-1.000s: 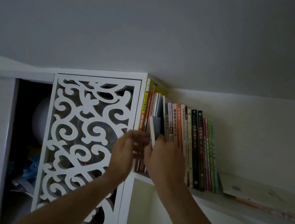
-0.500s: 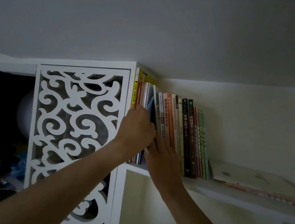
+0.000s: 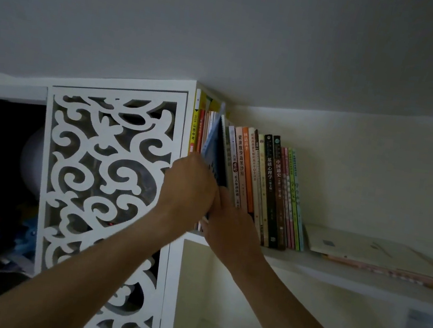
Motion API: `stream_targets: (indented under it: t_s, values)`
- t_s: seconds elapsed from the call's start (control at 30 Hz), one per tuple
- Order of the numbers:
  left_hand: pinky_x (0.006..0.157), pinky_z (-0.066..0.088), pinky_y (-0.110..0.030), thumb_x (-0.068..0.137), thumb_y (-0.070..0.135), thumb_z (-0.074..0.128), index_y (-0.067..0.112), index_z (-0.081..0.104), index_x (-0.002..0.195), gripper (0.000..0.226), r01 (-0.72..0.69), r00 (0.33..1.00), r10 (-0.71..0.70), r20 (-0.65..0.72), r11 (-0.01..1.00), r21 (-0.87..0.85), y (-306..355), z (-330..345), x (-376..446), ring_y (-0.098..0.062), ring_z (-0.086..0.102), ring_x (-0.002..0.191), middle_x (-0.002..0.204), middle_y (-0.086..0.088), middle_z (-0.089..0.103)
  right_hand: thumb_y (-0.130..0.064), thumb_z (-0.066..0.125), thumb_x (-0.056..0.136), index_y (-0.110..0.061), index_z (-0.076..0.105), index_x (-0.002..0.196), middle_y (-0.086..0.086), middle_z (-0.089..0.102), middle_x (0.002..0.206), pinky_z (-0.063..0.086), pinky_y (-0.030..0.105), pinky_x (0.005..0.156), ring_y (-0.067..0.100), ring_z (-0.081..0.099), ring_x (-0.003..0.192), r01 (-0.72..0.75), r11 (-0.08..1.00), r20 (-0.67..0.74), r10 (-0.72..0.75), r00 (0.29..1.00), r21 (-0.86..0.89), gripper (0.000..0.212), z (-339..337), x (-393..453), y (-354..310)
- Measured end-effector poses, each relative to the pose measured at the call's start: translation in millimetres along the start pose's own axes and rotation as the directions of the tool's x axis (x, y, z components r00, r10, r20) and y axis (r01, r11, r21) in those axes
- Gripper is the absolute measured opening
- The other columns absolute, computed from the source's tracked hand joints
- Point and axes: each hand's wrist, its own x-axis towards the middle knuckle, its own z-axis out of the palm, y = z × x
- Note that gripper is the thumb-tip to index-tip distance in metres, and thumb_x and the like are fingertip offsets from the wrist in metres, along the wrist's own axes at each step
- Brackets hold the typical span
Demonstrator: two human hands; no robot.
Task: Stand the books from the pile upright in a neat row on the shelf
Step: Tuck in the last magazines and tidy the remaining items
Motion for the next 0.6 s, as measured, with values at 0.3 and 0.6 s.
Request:
stream_targets:
  t_s: [0.3, 0.6]
  values:
    - [0.076, 0.054, -0.023, 0.11, 0.023, 0.039, 0.008, 0.051, 0.113, 0.019, -0.154, 0.965, 0.055, -0.256, 0.91, -0.386, -42.4, 62.1, -19.4, -0.021, 0.06, 0.102, 0.112, -0.007, 0.056, -0.042, 0.07, 0.088, -0.017, 0.032, 0.151, 0.002, 0.043, 0.139, 0.056, 0.027, 0.084, 0.015, 0.061, 0.105, -0.093, 0.986, 0.384, 0.033, 0.923, 0.14, 0.077, 5.2, -5.5, 14.2]
    - [0.104, 0.05, -0.033, 0.112, 0.028, 0.033, 0.014, 0.042, 0.139, 0.032, -0.29, 0.926, 0.152, -0.345, 0.872, -0.395, -62.9, 132.5, -25.8, -0.014, 0.049, 0.126, 0.135, -0.005, 0.048, -0.036, 0.061, 0.093, -0.011, 0.037, 0.149, 0.021, 0.028, 0.157, 0.034, 0.052, 0.113, 0.037, 0.031, 0.144, -0.564, 0.825, -0.181, 0.561, 0.808, 0.039, 0.066, -44.4, -5.8, 68.4]
